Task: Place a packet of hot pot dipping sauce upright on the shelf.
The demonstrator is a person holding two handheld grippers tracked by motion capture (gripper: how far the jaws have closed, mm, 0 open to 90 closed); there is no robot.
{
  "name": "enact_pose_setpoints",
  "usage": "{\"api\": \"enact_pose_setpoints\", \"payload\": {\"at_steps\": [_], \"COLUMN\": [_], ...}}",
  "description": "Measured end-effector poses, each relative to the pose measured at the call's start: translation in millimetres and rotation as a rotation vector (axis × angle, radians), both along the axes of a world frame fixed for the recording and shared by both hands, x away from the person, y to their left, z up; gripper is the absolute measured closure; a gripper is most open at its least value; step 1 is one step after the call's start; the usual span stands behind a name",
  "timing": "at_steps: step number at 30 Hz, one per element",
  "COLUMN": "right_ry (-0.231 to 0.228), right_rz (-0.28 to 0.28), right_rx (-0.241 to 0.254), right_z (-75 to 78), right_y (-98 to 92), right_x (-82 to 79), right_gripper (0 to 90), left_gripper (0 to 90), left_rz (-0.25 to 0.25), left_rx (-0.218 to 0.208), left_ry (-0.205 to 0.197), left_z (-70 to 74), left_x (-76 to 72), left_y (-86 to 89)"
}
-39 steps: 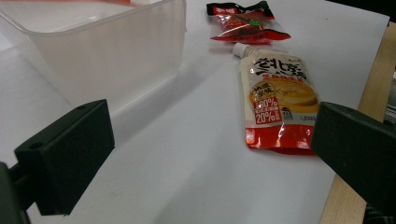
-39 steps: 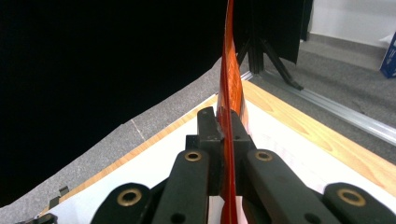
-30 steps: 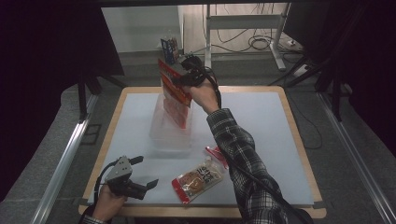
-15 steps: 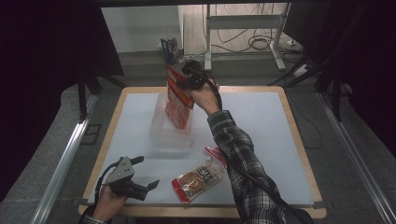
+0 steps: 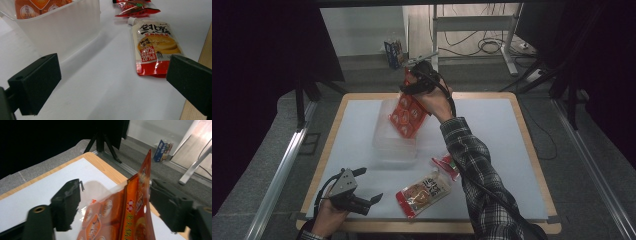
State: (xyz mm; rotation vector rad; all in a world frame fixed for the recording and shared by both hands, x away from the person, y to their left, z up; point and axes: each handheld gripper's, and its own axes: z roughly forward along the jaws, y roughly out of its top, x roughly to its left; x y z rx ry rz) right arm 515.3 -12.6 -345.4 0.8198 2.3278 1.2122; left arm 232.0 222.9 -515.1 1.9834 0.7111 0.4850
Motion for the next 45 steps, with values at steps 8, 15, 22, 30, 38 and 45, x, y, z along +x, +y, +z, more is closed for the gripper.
{"api": "enact_pose_setpoints", "payload": {"at_steps": [8, 15, 22, 30, 38, 45], "right_ry": [-0.019, -0.024, -0.014, -0.041, -0.06, -0.051], "right_rz": [-0.006, 0.005, 0.02, 0.026, 0.042, 0.037], "right_rx": [-0.037, -0.049, -0.102, -0.114, -0.115, -0.127], "right_z": [1.5, 3.7, 3.5, 3.4, -1.2, -6.2], "right_y": [-10.8, -18.3, -26.6, -40.2, -59.6, -72.3], "right_x": [-3.5, -8.8, -17.0, -27.7, -39.0, -48.5], "right_gripper": [10.0, 3.6, 1.5, 1.0, 1.0, 1.0], "left_gripper": [0.0, 0.0, 0.0, 0.0, 0.0, 0.0], "left_rz": [-0.002, -0.003, -0.006, -0.005, -0.005, -0.007], "left_rx": [0.005, 0.006, 0.006, 0.006, 0.01, 0.015], "left_ry": [-0.001, -0.003, -0.002, -0.003, -0.001, -0.002], "left_z": [-0.4, -0.5, -0.6, -0.6, -1.0, -1.2], "left_x": [0.0, -0.1, -0.1, -0.3, 0.0, 0.0], "left_y": [-0.7, -1.0, -1.6, -2.1, -2.2, -2.9]}}
